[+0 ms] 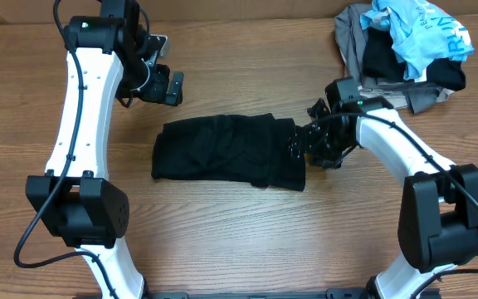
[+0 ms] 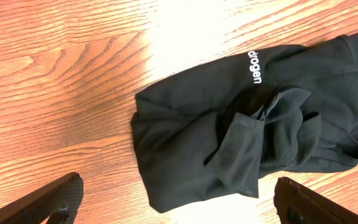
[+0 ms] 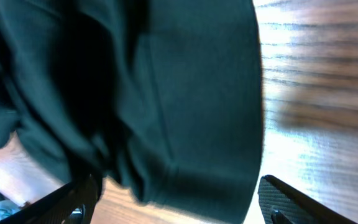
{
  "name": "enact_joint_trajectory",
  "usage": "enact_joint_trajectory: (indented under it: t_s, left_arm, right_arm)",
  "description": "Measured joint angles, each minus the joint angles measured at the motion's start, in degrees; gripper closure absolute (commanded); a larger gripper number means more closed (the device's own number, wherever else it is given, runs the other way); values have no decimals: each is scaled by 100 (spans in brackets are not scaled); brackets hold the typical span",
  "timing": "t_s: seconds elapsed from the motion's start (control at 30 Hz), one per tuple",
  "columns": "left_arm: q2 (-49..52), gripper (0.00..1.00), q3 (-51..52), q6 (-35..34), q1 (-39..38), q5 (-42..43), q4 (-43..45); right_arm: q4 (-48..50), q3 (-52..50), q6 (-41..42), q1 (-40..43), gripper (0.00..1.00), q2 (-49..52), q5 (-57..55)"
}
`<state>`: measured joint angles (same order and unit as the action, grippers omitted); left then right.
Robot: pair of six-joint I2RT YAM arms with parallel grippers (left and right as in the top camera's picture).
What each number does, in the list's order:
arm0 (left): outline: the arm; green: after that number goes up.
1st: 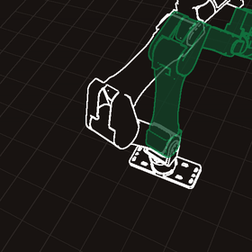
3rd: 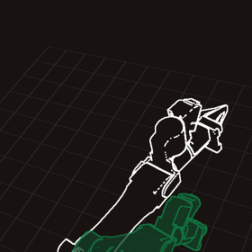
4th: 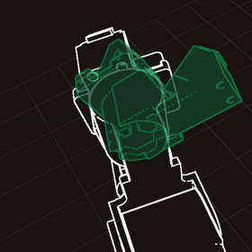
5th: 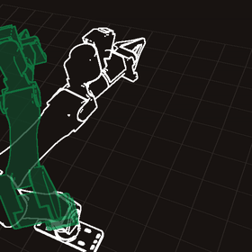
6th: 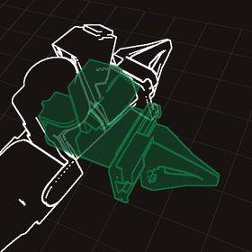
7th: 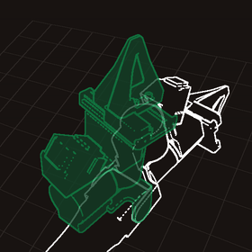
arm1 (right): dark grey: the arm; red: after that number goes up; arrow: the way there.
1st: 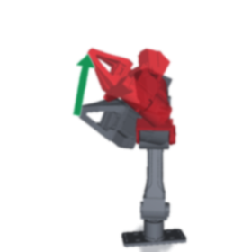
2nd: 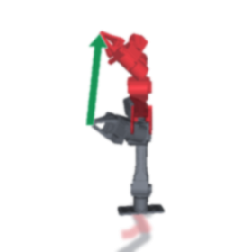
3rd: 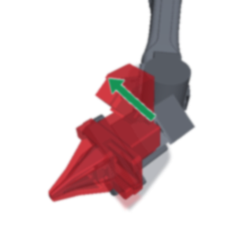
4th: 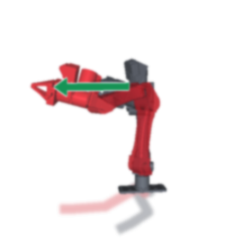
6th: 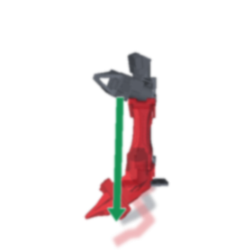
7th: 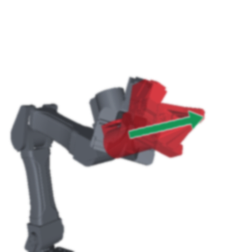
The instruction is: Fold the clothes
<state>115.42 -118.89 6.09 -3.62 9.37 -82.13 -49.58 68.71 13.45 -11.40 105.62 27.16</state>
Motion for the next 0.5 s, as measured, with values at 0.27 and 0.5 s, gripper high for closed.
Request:
enact_joint_trajectory:
  t_s: [0.27,0.5]
  left_arm:
    - [0,0,-2,0,0,-323,7]
    - [0,0,-2,0,0,-566,-2]
  right_arm:
    - [1471,-1005,2,11,33,-70,166]
    - [2076,-1397,13,7,96,-48,363]
